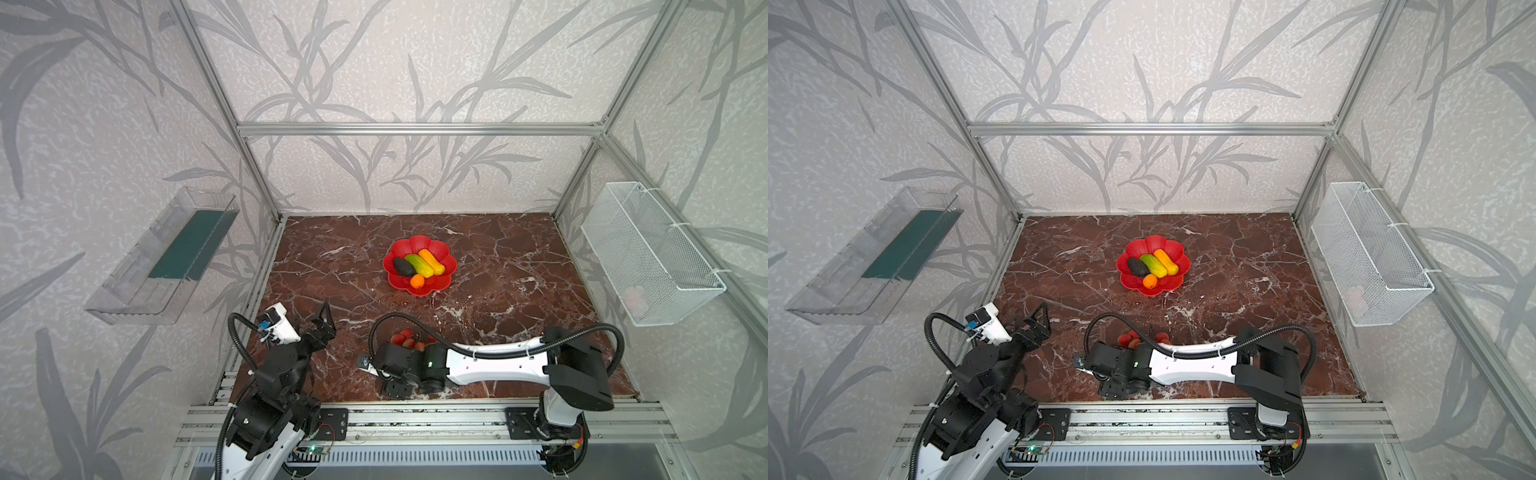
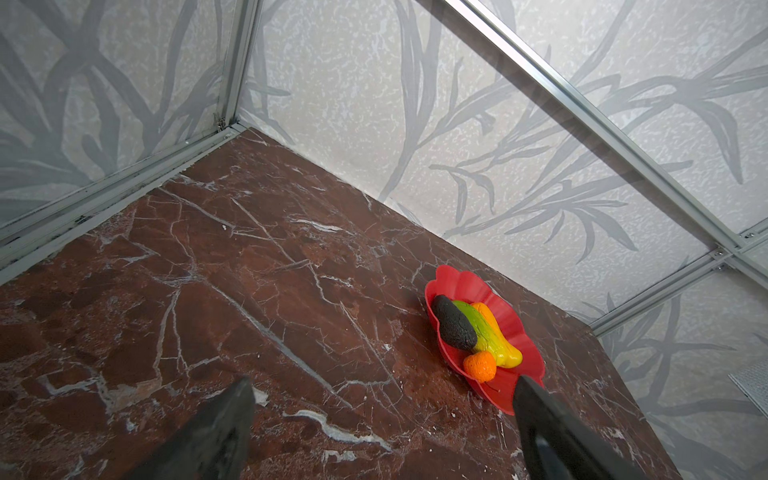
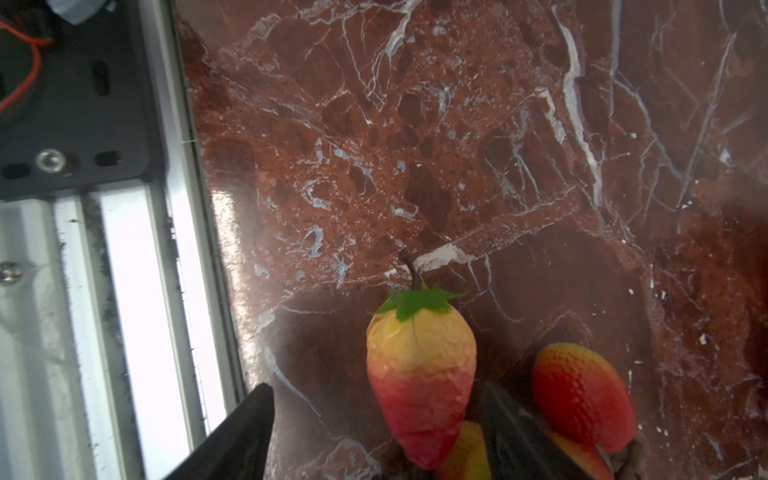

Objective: Place and organize the fake fruits in the fruit bowl
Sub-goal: 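Grasp the pale pear near the lychees with the right gripper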

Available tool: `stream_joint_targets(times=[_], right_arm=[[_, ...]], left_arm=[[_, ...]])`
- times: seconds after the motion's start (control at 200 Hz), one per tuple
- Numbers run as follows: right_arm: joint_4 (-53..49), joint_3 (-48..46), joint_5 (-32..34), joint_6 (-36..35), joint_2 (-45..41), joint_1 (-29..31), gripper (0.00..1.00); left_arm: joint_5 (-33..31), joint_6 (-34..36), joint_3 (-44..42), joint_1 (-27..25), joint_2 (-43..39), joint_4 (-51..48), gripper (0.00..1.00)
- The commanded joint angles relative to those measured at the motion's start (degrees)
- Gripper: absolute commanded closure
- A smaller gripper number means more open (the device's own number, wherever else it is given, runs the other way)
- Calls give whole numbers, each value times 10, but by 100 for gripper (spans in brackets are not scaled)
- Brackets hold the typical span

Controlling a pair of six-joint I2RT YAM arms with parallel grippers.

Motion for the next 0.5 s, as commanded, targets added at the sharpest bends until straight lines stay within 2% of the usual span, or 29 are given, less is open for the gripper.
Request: stream_joint_targets(times=[0.0, 0.13, 0.395, 0.495], right_arm=[[-12, 25, 40, -25, 32, 1, 24], [-5, 37, 38, -30, 58, 0, 30], [2, 60, 11, -10, 61, 0, 63], [10, 63, -1, 14, 32, -13, 70]], left_arm=[[-17, -9, 5, 2, -2, -27, 3], [-19, -7, 10, 2, -3, -36, 3], [-20, -6, 21, 2, -6, -49, 3], [-21, -6, 22, 2, -7, -49, 3]])
